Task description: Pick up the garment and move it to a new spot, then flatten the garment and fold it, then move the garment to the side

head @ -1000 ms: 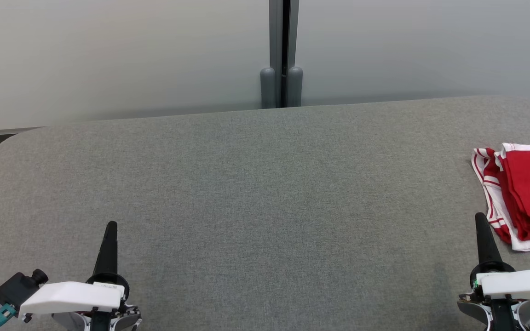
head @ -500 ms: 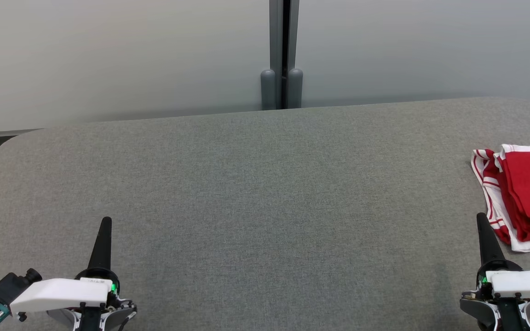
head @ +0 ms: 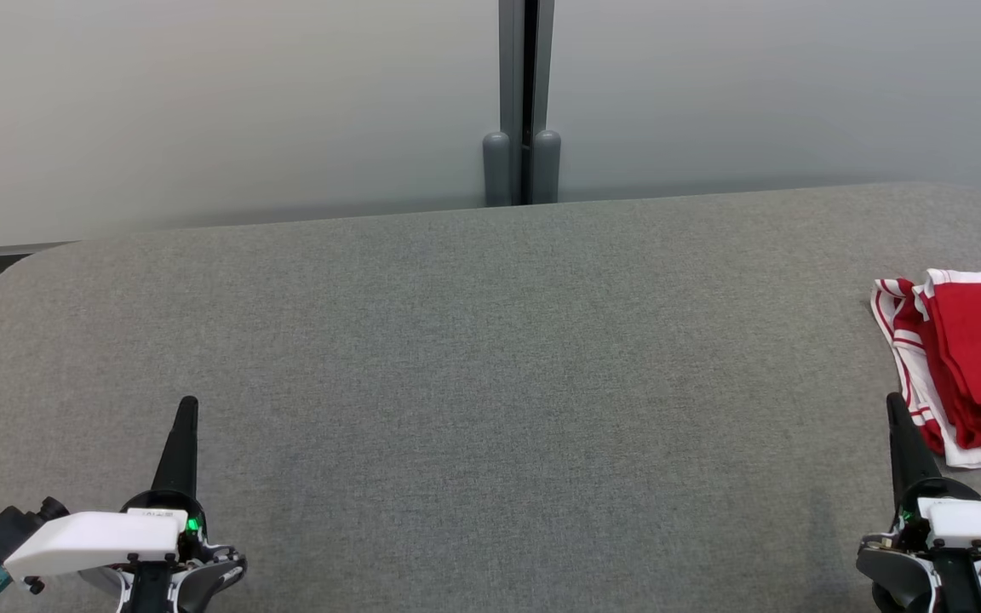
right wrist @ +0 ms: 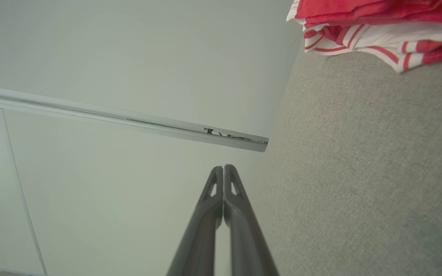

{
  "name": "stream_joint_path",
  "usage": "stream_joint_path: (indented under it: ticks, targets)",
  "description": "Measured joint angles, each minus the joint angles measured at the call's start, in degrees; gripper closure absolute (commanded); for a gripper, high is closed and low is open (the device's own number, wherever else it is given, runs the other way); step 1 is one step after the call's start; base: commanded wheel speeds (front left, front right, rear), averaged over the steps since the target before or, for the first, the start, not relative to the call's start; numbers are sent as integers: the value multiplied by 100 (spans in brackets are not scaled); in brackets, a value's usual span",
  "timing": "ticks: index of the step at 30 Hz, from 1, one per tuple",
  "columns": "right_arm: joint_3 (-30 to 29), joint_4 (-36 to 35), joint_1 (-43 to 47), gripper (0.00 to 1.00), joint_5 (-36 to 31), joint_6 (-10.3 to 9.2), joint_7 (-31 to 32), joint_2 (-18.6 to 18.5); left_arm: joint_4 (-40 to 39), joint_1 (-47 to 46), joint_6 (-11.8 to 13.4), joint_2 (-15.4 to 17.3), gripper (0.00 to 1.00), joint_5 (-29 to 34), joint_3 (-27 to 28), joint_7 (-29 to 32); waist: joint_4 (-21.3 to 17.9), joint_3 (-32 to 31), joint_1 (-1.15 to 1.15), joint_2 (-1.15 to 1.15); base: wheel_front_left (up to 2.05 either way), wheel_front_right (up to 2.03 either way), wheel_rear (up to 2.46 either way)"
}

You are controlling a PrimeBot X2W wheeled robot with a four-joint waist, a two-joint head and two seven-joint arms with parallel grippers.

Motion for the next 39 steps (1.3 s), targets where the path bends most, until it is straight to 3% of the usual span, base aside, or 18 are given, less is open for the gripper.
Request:
stream_joint_path:
  ticks: [29, 39]
  targets:
    - [-137, 10, -83, 100, 1187, 0, 326, 1, 42, -100, -69, -4, 100, -1055, 237, 327, 6, -61, 0, 0, 0, 0, 0]
    - [-151, 11, -83, 100, 1211, 0, 341, 3, 43, -120, -78, -12, 100, -1077, 253, 347, 6, -62, 0, 0, 0, 0, 0]
